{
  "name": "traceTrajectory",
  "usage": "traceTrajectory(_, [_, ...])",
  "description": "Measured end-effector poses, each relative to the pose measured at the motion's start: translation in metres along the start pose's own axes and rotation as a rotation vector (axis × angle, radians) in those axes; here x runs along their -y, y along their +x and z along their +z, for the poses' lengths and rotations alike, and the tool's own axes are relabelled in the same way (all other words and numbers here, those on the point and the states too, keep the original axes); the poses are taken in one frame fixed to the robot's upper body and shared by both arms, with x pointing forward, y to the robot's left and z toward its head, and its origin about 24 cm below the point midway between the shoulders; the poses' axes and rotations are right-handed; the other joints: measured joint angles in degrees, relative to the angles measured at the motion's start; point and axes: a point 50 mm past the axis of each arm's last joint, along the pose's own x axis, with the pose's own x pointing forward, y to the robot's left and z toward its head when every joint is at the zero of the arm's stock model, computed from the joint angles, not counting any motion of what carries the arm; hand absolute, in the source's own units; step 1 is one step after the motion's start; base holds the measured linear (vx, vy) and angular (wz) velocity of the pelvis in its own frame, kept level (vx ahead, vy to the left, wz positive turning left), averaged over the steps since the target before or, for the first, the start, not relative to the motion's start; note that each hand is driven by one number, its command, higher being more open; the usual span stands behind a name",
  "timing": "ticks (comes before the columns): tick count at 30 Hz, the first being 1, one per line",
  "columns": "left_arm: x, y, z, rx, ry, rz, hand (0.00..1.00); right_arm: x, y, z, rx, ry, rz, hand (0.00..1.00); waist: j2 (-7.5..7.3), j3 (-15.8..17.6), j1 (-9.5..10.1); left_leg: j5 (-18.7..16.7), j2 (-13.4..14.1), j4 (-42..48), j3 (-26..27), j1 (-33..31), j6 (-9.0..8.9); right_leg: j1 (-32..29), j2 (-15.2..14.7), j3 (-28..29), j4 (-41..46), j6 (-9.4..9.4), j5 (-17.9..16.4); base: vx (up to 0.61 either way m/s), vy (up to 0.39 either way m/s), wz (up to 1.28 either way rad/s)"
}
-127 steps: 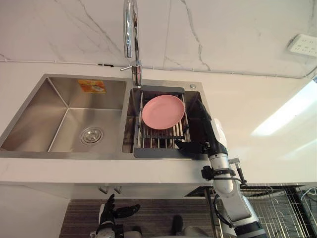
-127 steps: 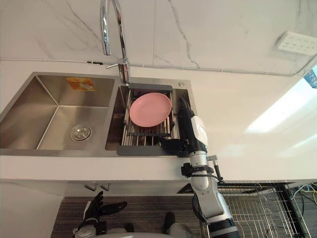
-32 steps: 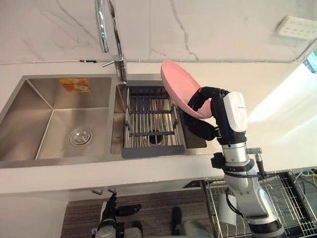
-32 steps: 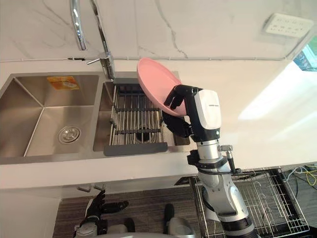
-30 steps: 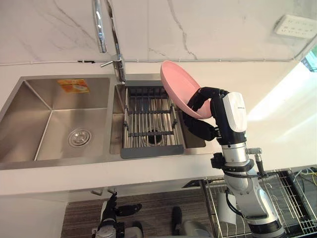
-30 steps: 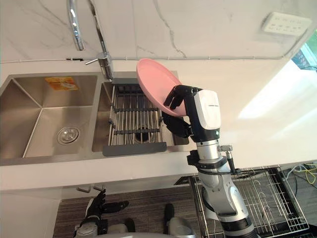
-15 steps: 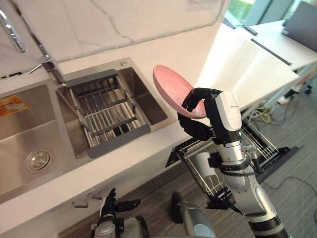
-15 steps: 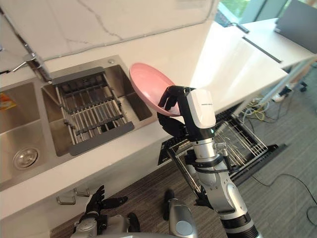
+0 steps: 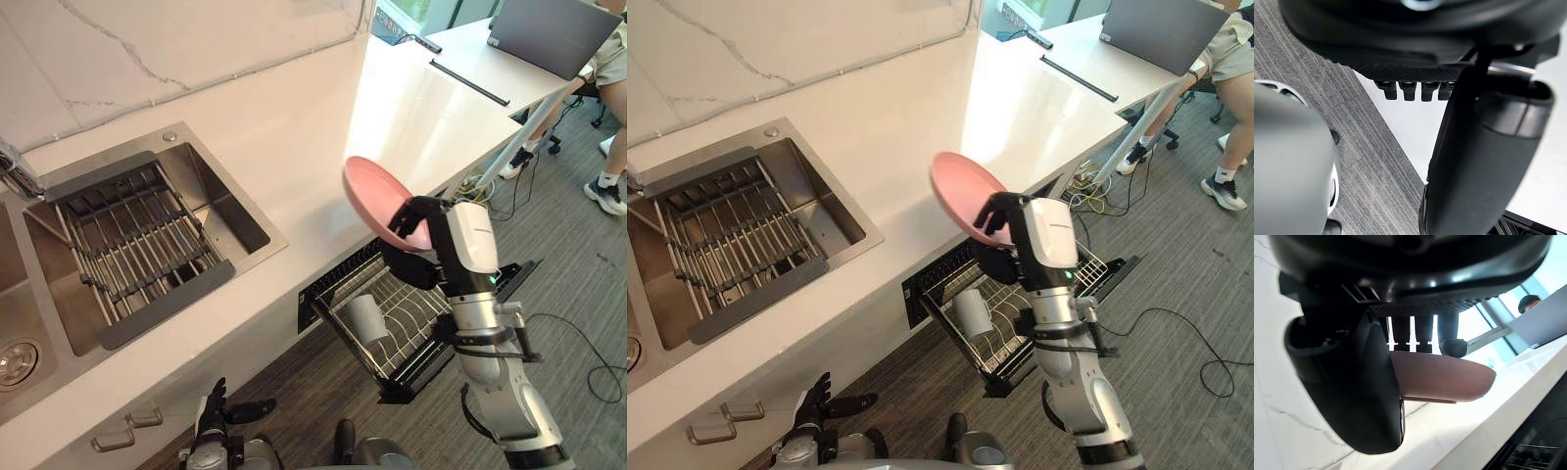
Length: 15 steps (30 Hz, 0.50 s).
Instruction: Walk over to the sink, pick up the cup, carry it to the dishwasher, place the cup inside the dishwasher, then close the dishwasher door
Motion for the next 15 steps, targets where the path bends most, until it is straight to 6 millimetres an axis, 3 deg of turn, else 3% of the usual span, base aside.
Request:
traceTrajectory(8, [0.001, -0.004, -0.012, -0.037, 0.002, -0.001, 1.00, -0.002, -0.023, -0.019, -0.121, -0.040, 0.045, 0.00, 1.51, -2.4, -0.93, 2.2, -2.1, -4.6, -1.3, 1.4, -0.04, 0.9, -1.2, -1.0, -1.4, 0.57, 0.3, 0.00, 0.019, 0.12])
traceTrajectory(15, [0.009, -0.008, -0.017, -0.045, 0.026, -0.032, 1.00, -0.003, -0.037, -0.056, -0.304, -0.106, 0.060, 0.00, 3.91, -3.2, -1.32, 3.9, -3.1, -6.0, -1.8, -0.4, 0.57, -2.1, -1.9, -1.2, 0.3, 0.86, 0.6, -0.07, 0.001, 0.03])
